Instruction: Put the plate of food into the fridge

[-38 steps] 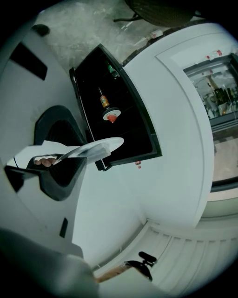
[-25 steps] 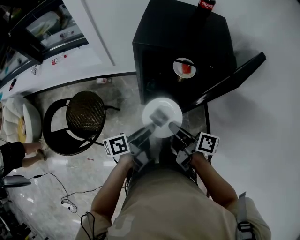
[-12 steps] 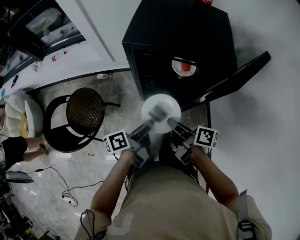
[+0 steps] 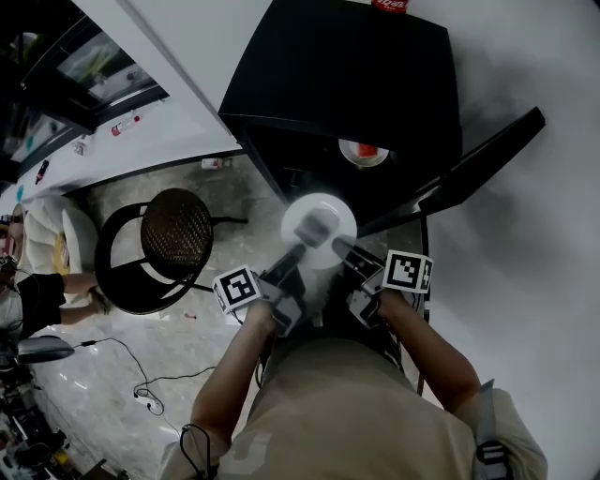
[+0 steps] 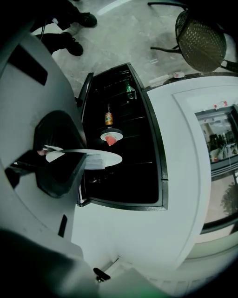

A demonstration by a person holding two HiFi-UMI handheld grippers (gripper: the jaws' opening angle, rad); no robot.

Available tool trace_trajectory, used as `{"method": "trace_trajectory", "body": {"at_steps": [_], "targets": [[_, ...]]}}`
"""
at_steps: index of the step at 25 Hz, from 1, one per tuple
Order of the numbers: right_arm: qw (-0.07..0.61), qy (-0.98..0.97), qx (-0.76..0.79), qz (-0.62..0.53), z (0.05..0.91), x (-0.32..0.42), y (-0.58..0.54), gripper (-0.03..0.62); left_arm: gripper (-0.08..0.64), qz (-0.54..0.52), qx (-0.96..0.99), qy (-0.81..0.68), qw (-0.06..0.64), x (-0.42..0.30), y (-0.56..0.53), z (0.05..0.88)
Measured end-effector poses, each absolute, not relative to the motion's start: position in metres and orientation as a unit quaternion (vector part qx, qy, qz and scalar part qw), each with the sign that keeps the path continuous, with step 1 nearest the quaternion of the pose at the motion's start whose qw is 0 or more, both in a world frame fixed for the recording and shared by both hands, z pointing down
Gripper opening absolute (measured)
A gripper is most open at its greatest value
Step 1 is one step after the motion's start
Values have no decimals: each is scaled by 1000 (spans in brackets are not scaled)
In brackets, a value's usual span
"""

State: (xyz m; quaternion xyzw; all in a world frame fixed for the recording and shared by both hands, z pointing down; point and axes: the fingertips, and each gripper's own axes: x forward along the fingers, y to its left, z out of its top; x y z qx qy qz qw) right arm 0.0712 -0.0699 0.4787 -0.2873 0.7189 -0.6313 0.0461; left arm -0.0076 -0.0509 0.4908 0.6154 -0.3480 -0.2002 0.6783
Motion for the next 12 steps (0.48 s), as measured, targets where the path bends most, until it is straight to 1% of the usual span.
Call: {"method": "trace_trajectory", "body": {"at_steps": [3, 9, 12], "targets": [[30, 731, -283, -620, 478, 75, -76, 35, 15, -217, 607, -350, 680, -2, -57, 489], [-28, 761, -288, -580, 485, 86, -80, 37, 15, -221, 606, -361, 674, 8, -59, 503], [-42, 771, -284, -569, 486, 90, -81, 70, 14, -229, 610, -359, 668, 14, -63, 505]]}}
